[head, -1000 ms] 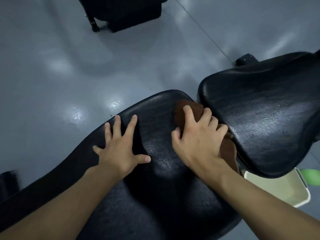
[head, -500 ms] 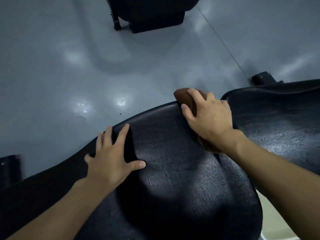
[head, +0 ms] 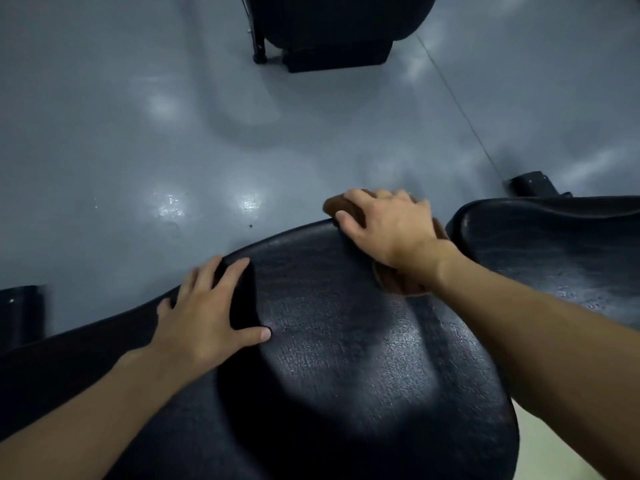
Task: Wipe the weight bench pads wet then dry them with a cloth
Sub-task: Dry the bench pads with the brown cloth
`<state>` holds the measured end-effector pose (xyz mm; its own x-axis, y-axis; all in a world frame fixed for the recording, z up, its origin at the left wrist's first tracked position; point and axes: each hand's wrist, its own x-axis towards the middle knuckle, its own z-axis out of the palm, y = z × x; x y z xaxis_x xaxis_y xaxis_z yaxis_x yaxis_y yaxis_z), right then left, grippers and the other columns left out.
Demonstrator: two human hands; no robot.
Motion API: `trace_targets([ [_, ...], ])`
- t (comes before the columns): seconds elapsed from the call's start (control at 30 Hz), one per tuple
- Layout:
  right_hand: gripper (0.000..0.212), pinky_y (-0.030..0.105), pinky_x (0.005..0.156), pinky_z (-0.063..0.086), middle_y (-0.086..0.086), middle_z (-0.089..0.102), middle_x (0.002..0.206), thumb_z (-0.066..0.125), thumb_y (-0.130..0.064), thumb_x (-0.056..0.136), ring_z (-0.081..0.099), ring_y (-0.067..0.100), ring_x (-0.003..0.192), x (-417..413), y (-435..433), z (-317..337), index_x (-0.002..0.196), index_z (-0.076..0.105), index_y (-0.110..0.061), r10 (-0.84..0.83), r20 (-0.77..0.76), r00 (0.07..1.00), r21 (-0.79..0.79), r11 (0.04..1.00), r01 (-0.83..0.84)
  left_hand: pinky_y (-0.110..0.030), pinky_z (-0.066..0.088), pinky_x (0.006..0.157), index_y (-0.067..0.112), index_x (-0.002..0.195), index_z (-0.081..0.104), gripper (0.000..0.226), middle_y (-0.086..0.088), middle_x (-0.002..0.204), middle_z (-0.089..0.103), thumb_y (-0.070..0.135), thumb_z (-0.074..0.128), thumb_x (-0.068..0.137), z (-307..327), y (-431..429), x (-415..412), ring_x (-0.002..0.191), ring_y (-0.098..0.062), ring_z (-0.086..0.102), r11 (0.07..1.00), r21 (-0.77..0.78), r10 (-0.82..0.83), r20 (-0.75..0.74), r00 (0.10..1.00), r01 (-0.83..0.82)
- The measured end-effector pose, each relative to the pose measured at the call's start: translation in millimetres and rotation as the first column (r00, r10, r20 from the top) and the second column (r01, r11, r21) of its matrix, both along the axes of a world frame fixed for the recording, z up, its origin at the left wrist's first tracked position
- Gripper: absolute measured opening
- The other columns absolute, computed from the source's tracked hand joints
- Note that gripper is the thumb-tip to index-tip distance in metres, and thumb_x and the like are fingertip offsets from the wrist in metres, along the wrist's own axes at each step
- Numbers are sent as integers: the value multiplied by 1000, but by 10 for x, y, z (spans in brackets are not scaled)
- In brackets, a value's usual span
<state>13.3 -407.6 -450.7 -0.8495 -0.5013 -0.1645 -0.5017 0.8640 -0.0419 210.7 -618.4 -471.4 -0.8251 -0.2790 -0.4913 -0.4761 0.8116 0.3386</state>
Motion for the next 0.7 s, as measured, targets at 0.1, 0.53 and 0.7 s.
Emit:
trace_targets([
  [0.1,47,56,93,34,6,62,116,26,-65,92,54,37,108,28,-108,-44,118,53,-37,-100,-50,994,18,995,101,-72,27,105,62,142,-11,115,5,160,-3,77,70,62,-47,-88,148,149,-24,0,997,11,71,53,996,-72],
  [0.53,49,51,95,35,5,66,111,20,-62,95,61,28,107,242,-656,-194,113,56,-34,153,-23,988,2,988,-153,-71,7,112,53,149,-4,112,10,162,-16,69,72,69,-202,-132,312,150,-20,-17,986,117,122,-32,992,-118],
  [0.7,50,52,96,31,9,68,101,21,-58,91,61,31,99,169,-621,-213,101,61,-29,-34,-119,992,64,997,42,-51,18,120,44,153,5,106,5,164,-6,58,75,74,-218,-411,572,151,-17,-5,995,94,36,-78,996,-28],
])
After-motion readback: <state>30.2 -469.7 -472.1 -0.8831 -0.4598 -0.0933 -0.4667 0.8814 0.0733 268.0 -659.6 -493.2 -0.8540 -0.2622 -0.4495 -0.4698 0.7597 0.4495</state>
